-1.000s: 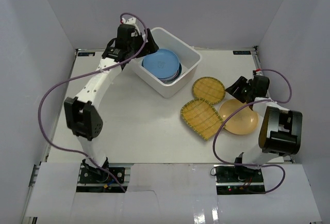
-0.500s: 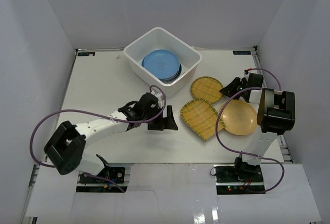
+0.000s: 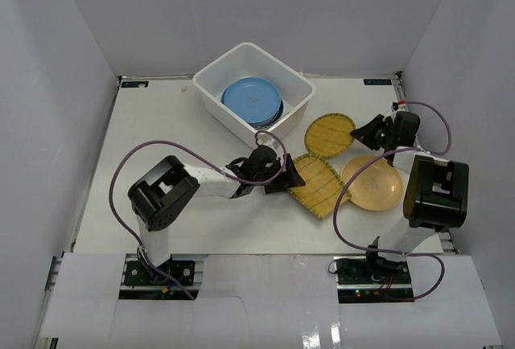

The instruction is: Place the plates into the plastic bin on the countertop

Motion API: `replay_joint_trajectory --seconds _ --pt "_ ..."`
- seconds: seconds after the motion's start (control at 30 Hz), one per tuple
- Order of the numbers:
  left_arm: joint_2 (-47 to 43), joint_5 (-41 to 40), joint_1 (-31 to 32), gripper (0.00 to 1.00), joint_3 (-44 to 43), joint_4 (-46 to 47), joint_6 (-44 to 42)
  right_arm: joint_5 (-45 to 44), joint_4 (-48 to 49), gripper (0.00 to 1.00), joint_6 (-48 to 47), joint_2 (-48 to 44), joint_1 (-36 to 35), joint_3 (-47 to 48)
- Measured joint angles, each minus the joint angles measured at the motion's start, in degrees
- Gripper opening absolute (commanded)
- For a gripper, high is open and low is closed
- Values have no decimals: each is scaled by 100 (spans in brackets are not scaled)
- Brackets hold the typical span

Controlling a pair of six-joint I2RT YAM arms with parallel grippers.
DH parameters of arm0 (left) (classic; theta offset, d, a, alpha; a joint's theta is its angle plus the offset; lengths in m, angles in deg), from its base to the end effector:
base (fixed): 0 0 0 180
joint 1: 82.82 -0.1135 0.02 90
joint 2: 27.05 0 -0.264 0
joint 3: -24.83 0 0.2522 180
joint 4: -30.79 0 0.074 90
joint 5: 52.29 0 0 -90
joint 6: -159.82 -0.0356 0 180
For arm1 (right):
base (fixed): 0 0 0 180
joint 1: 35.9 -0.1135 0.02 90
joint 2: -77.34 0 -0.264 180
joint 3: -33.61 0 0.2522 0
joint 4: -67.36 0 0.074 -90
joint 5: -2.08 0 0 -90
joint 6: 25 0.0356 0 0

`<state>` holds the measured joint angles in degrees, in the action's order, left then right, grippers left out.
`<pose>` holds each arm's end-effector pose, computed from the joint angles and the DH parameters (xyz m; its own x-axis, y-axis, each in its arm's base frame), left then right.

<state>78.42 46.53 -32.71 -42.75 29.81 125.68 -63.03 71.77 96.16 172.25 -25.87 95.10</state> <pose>0.2360 -0.2908 0.1445 -0.9168 -0.1785 -0.3573 0.1354 0.7028 -0.6984 0.3434 -0.0455 0.1861 -0.5144 0.5676 -0.6427 0.0721 0.7755 0.6272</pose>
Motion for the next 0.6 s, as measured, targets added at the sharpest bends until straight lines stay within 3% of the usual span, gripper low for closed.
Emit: replay_joint_trajectory --seconds 0.03,0.1,0.13,0.2,0.37,0.6 --pt "146 -111 7 45 -118 83 7 -17 9 8 13 -33 0 -76" --pt "372 -297 22 20 -227 136 96 -55 11 8 48 -129 0 -227" --pt "428 -372 22 2 -221 151 129 -72 -4 8 52 -197 0 -289" --pt "433 -256 2 0 -216 398 415 -107 -61 8 76 -424 2 -367" --pt "-133 -352 105 0 216 260 195 -229 -223 8 83 -1200 2 -289" --pt "-2483 -531 111 0 1143 -1093 -319 -361 -457 8 131 -2350 -173 428"
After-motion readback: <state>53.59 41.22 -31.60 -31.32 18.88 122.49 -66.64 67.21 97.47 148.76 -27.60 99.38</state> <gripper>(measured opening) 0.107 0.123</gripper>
